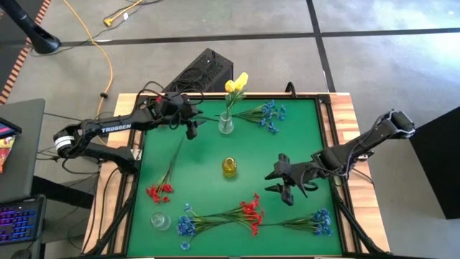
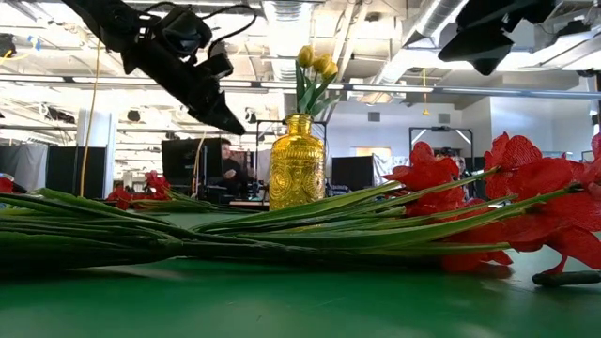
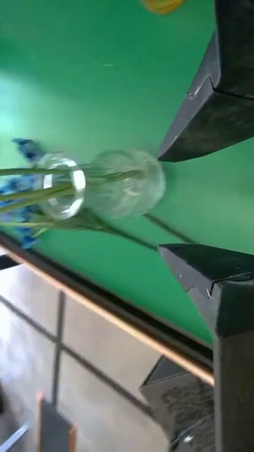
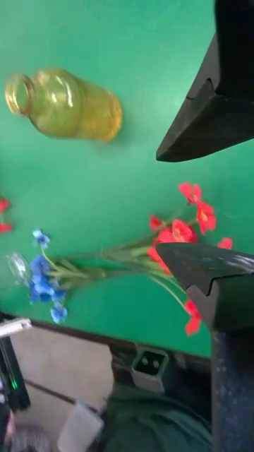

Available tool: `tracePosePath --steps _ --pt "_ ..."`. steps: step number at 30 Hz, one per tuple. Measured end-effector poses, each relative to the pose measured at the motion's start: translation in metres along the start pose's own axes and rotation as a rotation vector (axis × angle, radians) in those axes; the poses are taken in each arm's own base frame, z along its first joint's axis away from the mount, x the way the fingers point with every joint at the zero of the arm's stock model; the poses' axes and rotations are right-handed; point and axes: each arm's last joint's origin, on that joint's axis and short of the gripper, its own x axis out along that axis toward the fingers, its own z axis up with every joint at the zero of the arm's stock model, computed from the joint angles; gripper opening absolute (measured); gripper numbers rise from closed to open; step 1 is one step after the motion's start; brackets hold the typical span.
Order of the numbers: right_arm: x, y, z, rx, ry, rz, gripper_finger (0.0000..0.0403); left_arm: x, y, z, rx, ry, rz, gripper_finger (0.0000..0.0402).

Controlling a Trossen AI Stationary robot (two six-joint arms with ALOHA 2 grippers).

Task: Sort flowers into vase by color
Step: Put the top red flowers into the yellow vase

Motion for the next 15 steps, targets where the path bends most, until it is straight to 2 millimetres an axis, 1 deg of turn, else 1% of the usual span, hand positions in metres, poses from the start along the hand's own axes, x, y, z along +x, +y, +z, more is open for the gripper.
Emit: tracePosePath --steps 4,9,13,15 --pt "0.000 0.001 0.000 -0.001 0.006 0.009 0.0223 0.000 -0.001 -0.006 -0.004 0.066 0.005 0.0190" --pt "0.000 -0.001 -0.004 -0.011 0.045 -0.010 0.0223 0.001 0.002 -0.009 0.027 0.111 0.095 0.0190" --pt "-0.001 -0.004 -0.009 -0.024 0.098 -0.039 0.0223 0.014 0.007 -0.010 0.050 0.096 0.133 0.0190" --pt "-0.001 -0.006 -0.011 -0.029 0.119 -0.052 0.0223 0.023 0.010 -0.015 0.062 0.118 0.137 0.0190"
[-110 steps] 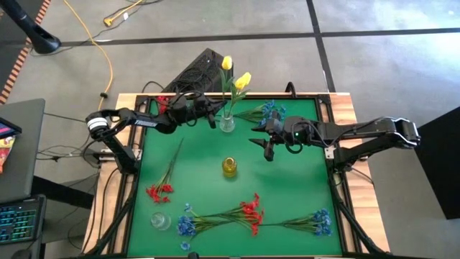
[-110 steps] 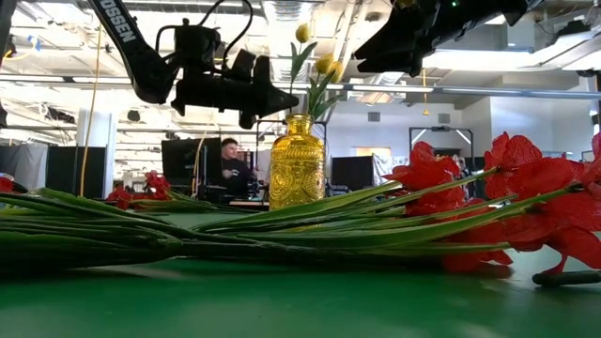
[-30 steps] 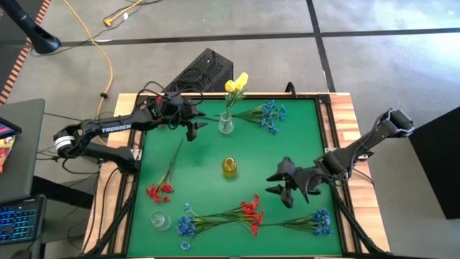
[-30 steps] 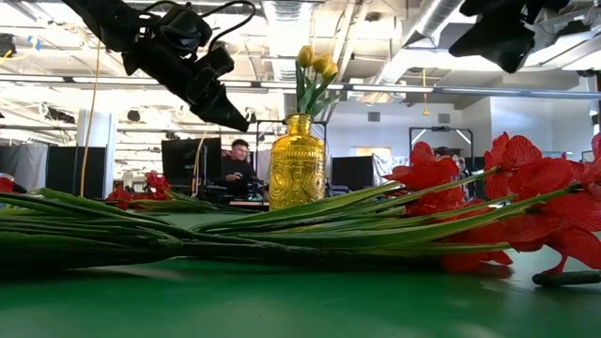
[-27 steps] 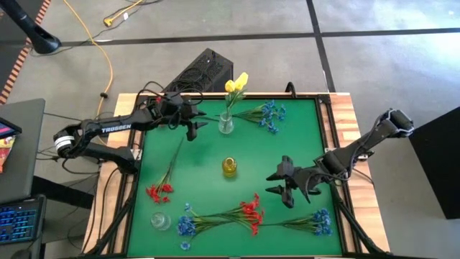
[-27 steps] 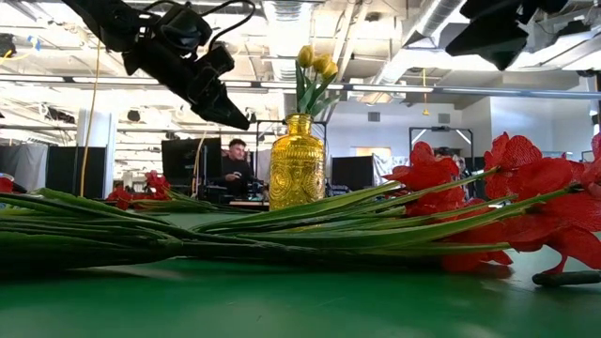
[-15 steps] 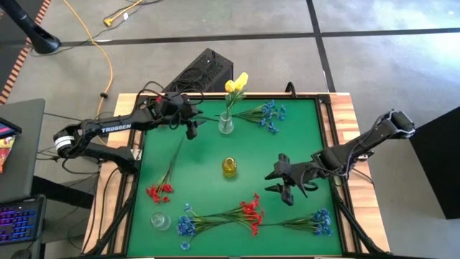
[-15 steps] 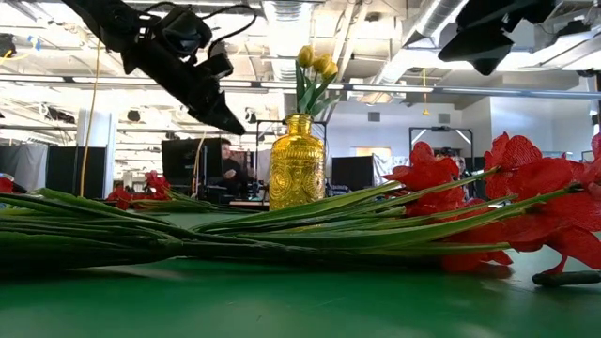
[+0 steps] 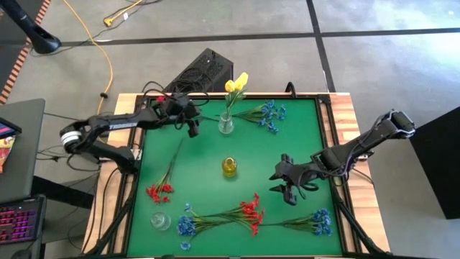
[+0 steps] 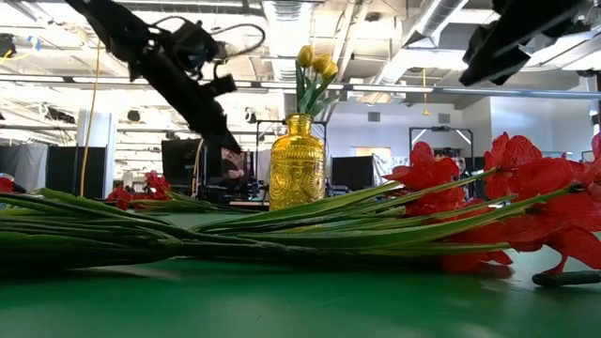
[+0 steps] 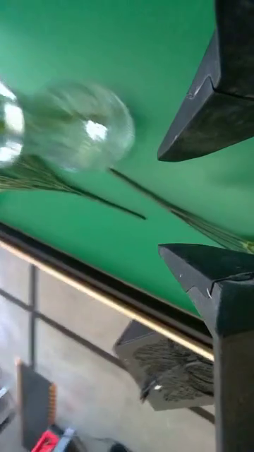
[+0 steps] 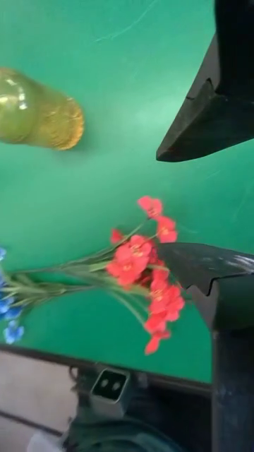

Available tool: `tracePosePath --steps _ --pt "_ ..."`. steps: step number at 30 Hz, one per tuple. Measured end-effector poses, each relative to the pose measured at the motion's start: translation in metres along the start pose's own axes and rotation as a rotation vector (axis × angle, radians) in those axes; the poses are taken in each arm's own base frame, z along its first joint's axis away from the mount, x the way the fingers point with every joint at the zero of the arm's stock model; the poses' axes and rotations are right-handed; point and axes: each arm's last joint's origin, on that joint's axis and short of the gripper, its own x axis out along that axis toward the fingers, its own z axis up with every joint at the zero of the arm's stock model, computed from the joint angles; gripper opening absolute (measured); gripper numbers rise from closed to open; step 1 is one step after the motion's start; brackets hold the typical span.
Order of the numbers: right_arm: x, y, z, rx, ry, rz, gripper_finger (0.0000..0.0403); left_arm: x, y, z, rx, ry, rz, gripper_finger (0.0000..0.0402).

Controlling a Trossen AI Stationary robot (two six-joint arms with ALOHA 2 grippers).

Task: Sort flowers into vase by color
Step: Put the top red flowers into the yellow vase

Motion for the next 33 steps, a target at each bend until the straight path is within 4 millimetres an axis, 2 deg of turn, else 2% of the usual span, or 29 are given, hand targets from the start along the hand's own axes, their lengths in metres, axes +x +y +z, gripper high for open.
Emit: tracePosePath --steps 5,13,22,33 --pt "0.000 -0.002 -0.003 0.052 0.033 -0.019 0.0223 0.022 0.006 -0.010 0.007 0.096 -0.008 0.0190" --pt "-0.001 -0.004 -0.009 0.118 0.106 -0.014 0.0223 0.048 0.025 0.003 0.021 0.103 -0.053 0.0190" --pt "-0.001 -0.001 -0.011 0.119 0.117 -0.008 0.0223 0.073 0.054 0.003 0.032 0.279 -0.204 0.0190" --pt "-0.003 0.004 -0.014 0.100 0.123 0.005 0.0223 0.091 0.071 -0.025 0.051 0.354 -0.236 0.0190"
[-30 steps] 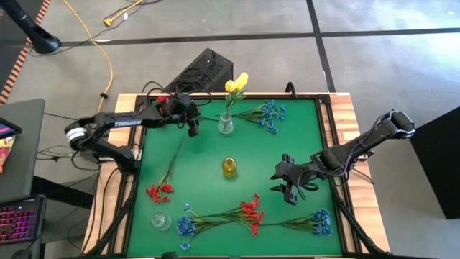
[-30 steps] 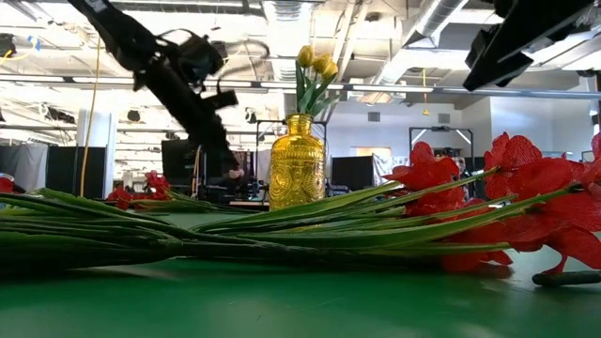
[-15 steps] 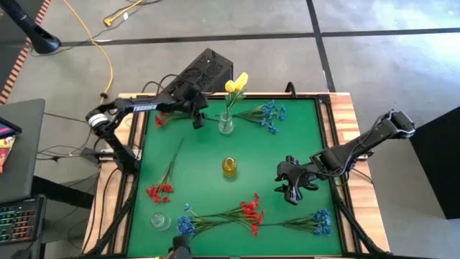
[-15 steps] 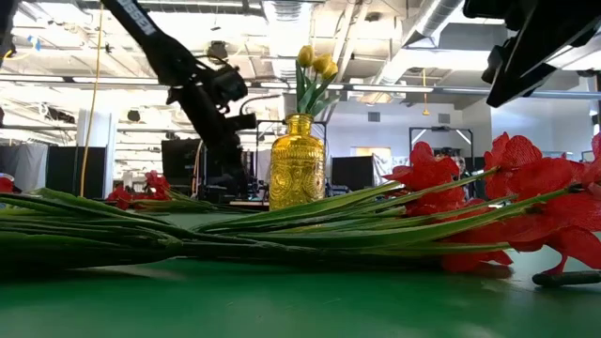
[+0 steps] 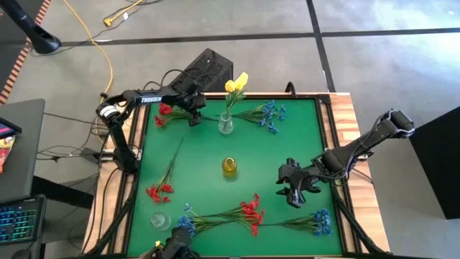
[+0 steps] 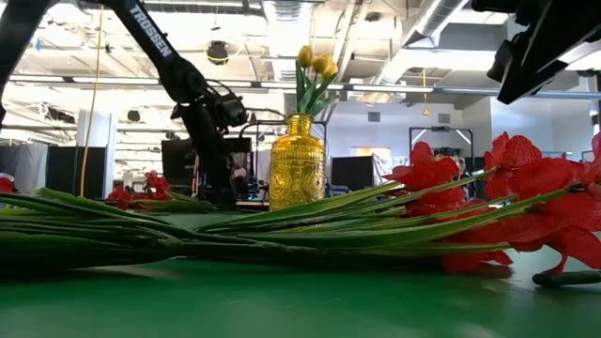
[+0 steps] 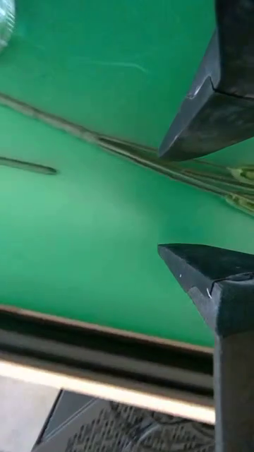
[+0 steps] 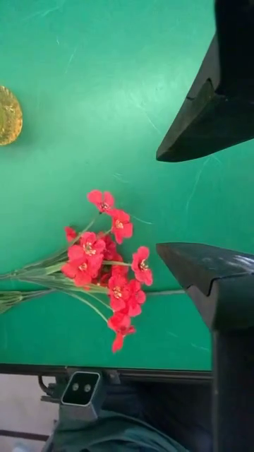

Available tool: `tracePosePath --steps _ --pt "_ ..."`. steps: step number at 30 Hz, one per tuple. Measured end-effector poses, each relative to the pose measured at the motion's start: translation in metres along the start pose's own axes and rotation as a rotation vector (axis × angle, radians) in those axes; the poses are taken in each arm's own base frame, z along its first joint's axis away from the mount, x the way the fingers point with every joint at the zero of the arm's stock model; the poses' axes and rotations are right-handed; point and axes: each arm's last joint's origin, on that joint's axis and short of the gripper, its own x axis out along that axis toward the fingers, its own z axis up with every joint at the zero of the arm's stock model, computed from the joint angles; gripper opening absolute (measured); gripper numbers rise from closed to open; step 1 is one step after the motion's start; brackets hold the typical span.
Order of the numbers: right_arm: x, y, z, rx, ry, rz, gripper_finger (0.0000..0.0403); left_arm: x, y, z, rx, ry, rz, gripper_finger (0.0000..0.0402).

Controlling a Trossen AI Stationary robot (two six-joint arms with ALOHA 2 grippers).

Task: Sort flowers into vase by color
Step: Put the top red flowers into the yellow vase

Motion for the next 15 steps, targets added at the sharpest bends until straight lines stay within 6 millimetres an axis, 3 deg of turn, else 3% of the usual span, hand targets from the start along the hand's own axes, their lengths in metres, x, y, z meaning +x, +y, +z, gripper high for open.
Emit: tracePosePath --steps 10,15 --pt "0.000 0.000 0.000 0.000 -0.002 -0.002 0.0223 0.003 -0.004 -0.015 -0.020 0.151 -0.045 0.0187" --pt "0.000 0.000 0.000 0.001 -0.002 -0.002 0.0223 0.002 -0.003 -0.017 -0.029 0.166 -0.039 0.0138"
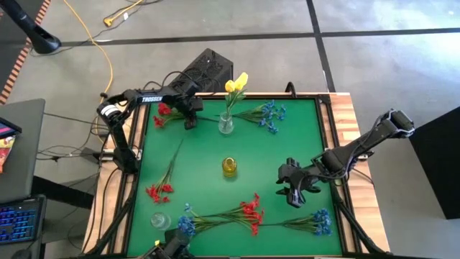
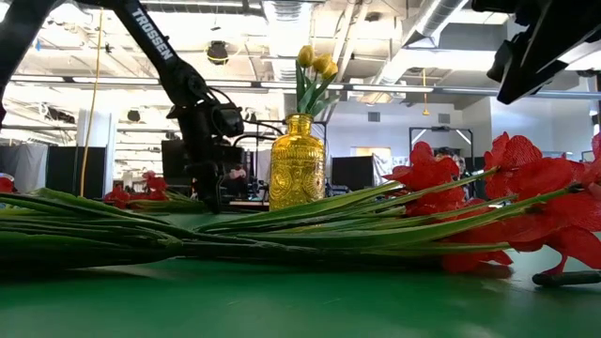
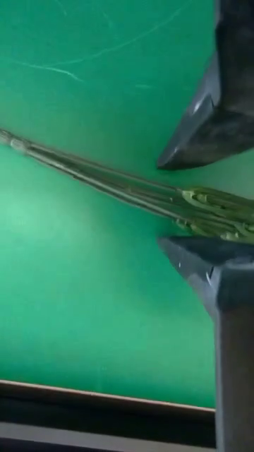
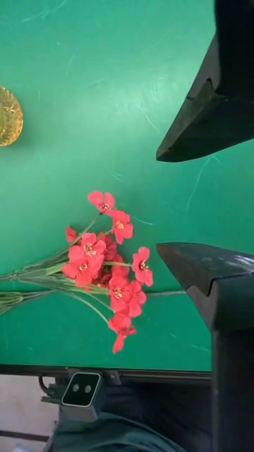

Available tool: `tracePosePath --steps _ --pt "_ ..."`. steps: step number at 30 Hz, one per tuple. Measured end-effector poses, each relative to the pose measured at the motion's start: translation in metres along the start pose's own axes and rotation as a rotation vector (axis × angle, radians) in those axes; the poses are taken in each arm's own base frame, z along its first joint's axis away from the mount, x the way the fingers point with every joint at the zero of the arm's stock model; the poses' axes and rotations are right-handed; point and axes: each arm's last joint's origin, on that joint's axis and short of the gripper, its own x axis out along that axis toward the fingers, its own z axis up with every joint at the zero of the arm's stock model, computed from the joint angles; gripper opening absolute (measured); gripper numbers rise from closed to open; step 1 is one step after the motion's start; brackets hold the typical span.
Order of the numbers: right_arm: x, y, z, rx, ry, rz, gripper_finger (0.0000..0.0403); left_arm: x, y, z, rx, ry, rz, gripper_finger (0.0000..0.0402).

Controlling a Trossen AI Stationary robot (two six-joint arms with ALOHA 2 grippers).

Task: Sort flowers into vase by color
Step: Put the top red flowers into the yellow vase

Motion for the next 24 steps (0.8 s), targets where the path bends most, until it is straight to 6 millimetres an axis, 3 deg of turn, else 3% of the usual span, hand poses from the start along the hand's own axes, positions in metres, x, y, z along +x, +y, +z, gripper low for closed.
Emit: tracePosePath --steps 8,15,24 --pt "0.000 0.000 0.000 0.000 0.000 0.000 0.0223 0.000 0.000 0.000 -0.019 0.006 0.007 0.0012" --pt "0.000 -0.001 0.001 0.005 -0.002 -0.003 0.0223 -0.007 0.001 0.000 -0.023 0.012 0.033 0.0003" --pt "0.001 -0.006 0.004 0.025 -0.010 -0.018 0.0223 -0.057 -0.001 0.017 -0.023 -0.142 0.112 0.0001"
